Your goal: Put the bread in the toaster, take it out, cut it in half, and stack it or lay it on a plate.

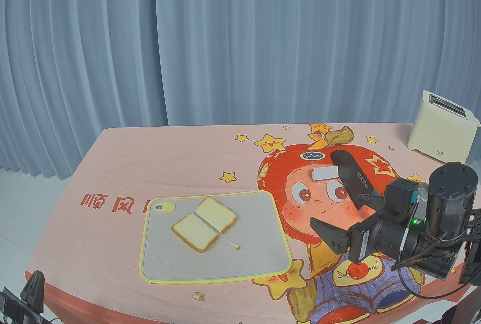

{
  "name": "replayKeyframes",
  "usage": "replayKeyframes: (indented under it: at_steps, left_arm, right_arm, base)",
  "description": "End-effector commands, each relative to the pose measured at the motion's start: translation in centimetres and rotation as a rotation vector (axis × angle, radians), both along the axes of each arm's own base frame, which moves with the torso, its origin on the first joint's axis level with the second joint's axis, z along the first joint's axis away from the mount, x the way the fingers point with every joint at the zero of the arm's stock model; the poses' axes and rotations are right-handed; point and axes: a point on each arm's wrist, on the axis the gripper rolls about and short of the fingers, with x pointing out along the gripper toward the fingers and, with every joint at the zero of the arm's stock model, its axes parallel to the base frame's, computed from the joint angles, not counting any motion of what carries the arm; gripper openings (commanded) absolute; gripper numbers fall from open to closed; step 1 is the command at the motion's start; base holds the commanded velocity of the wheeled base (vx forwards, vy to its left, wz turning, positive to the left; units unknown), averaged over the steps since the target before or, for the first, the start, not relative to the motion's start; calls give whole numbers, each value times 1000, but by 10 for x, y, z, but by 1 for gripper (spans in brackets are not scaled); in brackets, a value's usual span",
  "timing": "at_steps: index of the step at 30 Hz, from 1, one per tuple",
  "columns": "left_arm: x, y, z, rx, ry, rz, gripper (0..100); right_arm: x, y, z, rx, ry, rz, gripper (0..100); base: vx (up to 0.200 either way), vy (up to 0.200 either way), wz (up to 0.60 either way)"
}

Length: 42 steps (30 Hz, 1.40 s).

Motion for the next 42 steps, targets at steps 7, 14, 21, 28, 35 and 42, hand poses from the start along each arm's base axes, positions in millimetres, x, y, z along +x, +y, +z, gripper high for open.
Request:
replayKeyframes:
  at_steps: [7,14,21,28,35,42]
  left_arm:
    - [1,0,-4,0,18,0,0]
    - [1,0,-4,0,18,0,0]
    - [1,0,-5,0,19,0,0]
    - [1,0,-4,0,18,0,0]
    - [1,0,-5,0,19,0,0]
    - [1,0,-4,0,18,0,0]
  right_arm:
    - [20,31,-3,-41,10,70,100]
    - [36,49,-5,-78,34,99,100]
    - [49,65,-2,-65,41,124,100]
    - [74,84,-6,-59,37,107,100]
    - [95,102,-15,-53,43,111,100]
    - [104,115,-24,-94,96,126,100]
  base:
    - [0,0,0]
    - [0,0,0]
    - [0,0,0]
    - [0,0,0]
    - [0,0,0]
    - [0,0,0]
